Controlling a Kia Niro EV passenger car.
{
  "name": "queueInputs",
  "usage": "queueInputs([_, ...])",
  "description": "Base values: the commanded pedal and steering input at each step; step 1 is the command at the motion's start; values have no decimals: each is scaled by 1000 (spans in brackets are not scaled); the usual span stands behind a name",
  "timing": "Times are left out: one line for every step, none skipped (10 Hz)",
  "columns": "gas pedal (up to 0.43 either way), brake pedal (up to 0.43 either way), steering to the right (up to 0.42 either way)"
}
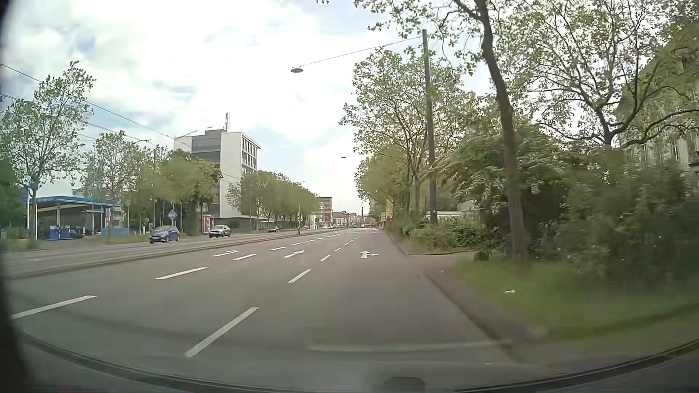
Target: Follow the waypoints while adhering to traffic rules and regulations
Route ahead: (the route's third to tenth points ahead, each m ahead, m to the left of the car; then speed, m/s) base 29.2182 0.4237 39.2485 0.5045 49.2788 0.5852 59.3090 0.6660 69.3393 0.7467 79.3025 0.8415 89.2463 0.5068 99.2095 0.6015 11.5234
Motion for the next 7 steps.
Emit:
queueInputs([47,30,1])
queueInputs([47,30,3])
queueInputs([47,30,3])
queueInputs([47,37,3])
queueInputs([47,30,3])
queueInputs([59,30,4])
queueInputs([67,30,3])
